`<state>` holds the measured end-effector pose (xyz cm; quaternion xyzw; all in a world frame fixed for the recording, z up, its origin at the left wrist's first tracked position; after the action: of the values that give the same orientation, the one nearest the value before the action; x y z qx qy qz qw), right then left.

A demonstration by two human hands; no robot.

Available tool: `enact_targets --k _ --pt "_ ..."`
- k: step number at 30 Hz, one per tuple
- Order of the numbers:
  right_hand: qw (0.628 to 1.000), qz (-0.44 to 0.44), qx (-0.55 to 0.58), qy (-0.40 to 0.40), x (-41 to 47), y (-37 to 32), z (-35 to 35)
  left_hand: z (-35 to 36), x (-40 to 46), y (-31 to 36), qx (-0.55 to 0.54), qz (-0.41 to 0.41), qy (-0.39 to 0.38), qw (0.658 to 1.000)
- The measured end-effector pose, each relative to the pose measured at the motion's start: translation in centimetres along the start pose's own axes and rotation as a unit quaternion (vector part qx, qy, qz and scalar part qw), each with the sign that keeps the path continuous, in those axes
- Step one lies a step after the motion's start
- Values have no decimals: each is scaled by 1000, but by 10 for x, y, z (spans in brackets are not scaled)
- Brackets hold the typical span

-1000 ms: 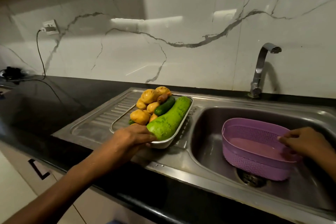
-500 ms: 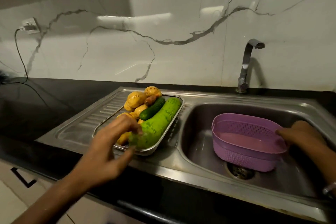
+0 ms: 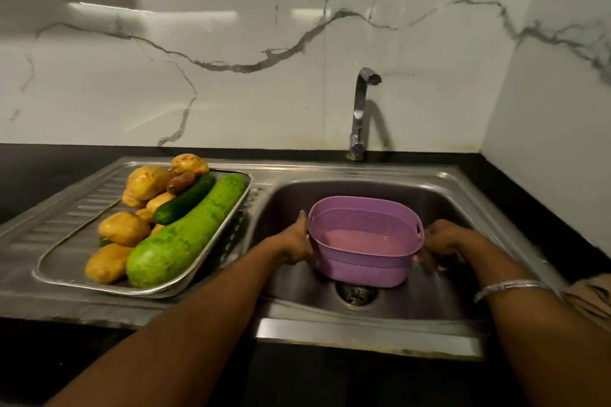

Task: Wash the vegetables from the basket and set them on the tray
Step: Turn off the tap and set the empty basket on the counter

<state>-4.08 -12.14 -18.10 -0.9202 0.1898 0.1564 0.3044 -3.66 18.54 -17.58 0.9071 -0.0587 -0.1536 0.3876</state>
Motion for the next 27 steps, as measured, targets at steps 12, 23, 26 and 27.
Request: enact_targets --k 12,23,26,27 --pt "946 -27 322 -30 -2 -8 -17 -27 13 -5 -241 21 156 958" --pt "940 -10 341 27 -13 -20 -15 -31 7 4 -303 54 116 944" --pt "933 2 356 59 -12 -20 -16 -28 1 10 -286 84 85 951" --pt "931 9 357 68 -10 -19 -15 -28 0 10 -283 89 79 952"
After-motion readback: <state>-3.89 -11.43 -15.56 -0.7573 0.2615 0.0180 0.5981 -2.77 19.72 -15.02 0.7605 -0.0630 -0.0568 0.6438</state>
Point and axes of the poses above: each hand's wrist, its own x-axis towards the middle knuckle, its own z-axis out of the palm, y = z × x, the point moved 2 cm from there along x, towards the middle knuckle, and after that the axes turned 2 degrees about y, right-handed, at the moved point
